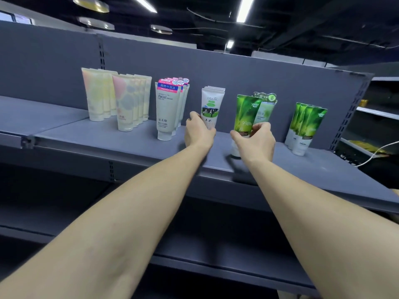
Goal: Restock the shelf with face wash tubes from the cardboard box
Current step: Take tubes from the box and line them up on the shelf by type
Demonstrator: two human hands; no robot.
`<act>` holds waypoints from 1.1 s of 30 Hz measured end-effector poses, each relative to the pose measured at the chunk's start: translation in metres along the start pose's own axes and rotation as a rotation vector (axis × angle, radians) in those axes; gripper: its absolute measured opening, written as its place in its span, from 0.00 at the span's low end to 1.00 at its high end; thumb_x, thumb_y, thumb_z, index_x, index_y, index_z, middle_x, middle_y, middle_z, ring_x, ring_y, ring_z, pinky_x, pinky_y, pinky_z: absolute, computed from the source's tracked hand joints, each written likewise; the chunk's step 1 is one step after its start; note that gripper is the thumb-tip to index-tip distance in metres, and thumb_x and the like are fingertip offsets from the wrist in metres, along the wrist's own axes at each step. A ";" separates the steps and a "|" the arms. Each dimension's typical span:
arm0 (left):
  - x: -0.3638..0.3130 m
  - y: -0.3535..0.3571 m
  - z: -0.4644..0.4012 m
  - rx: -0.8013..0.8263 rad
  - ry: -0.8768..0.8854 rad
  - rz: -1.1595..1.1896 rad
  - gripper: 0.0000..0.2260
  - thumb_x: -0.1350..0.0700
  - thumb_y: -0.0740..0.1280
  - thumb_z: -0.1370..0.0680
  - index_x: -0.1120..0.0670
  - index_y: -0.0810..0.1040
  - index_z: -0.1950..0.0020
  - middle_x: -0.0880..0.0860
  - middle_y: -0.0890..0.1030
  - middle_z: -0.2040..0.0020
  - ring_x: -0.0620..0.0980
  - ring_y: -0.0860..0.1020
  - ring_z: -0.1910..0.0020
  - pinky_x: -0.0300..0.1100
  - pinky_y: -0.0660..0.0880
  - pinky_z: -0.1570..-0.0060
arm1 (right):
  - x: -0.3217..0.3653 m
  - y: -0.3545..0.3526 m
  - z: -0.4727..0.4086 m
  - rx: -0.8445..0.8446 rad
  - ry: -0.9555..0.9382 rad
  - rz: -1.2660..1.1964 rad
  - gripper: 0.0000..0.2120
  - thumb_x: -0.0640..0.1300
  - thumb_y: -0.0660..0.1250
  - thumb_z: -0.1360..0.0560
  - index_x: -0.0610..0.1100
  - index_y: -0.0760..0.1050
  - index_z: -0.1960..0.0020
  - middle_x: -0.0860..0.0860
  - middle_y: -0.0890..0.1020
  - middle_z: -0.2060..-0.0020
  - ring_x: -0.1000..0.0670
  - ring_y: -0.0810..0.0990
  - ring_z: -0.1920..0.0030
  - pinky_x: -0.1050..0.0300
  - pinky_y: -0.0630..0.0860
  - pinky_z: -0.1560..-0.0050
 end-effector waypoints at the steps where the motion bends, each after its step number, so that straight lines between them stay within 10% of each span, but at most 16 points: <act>1: 0.000 0.003 -0.003 0.008 0.000 0.000 0.20 0.55 0.72 0.26 0.57 0.68 0.39 0.57 0.77 0.40 0.58 0.78 0.44 0.46 0.71 0.52 | 0.000 0.002 -0.002 -0.005 0.005 0.003 0.25 0.56 0.75 0.32 0.46 0.68 0.43 0.50 0.78 0.48 0.48 0.77 0.51 0.55 0.71 0.54; 33: 0.014 0.004 -0.009 0.042 -0.030 -0.234 0.24 0.49 0.73 0.29 0.58 0.72 0.38 0.57 0.76 0.39 0.58 0.75 0.39 0.51 0.75 0.45 | -0.025 -0.047 0.001 -0.133 0.116 0.013 0.25 0.54 0.73 0.30 0.44 0.68 0.42 0.48 0.78 0.46 0.48 0.74 0.54 0.57 0.67 0.56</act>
Point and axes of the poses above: each hand's wrist, its own z-axis away from the middle knuckle, its own y-axis out of the palm, x = y × z, the point moved 9 cm from there along -z, towards the middle knuckle
